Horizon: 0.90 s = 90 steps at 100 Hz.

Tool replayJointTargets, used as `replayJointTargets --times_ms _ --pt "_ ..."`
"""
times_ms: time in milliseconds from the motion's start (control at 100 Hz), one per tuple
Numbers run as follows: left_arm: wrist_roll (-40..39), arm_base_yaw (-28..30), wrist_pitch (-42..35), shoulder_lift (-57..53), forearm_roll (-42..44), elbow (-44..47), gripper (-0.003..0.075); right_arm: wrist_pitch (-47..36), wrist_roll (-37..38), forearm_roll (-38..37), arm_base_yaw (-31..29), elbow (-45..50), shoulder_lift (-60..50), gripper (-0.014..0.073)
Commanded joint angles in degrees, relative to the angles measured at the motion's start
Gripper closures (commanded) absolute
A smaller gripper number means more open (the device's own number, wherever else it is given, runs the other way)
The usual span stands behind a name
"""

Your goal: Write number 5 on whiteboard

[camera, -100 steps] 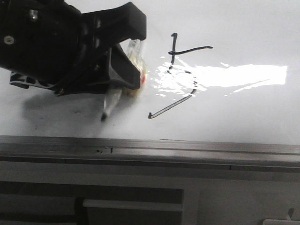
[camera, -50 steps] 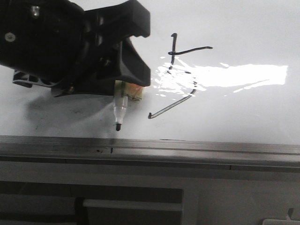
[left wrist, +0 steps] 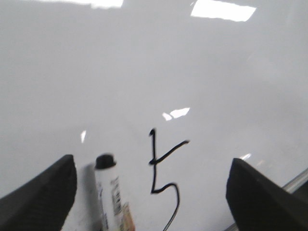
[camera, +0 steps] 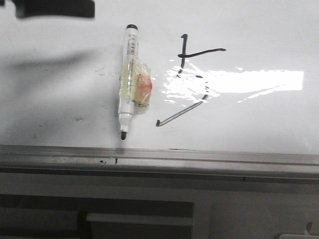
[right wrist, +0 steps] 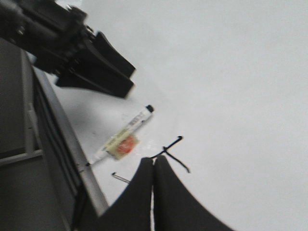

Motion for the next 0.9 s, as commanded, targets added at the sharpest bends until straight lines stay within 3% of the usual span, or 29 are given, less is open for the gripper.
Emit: replayJointTargets --times_ms 0,240,470,890 --pt "0.3 0.1 -1.4 -7.7 6.6 -0.6 0.0271 -3.3 0.1 -6.1 -0.5 -0.6 -4.5 0.0655" --pt "0.3 0.3 4.1 -22.4 14.5 7.2 0.0744 -1.8 3.9 -15.9 -0.5 8.7 -19.8 0.0655" --pt "0.3 0.3 4.4 -29.3 14.3 14.6 0.0741 0.8 3.9 -14.8 -0.5 13.2 -29.3 0.0657" --pt "0.3 0.3 4.4 -29.5 14.3 18.4 0.0741 1.4 3.9 -14.8 -0.5 13.3 -30.0 0.0657"
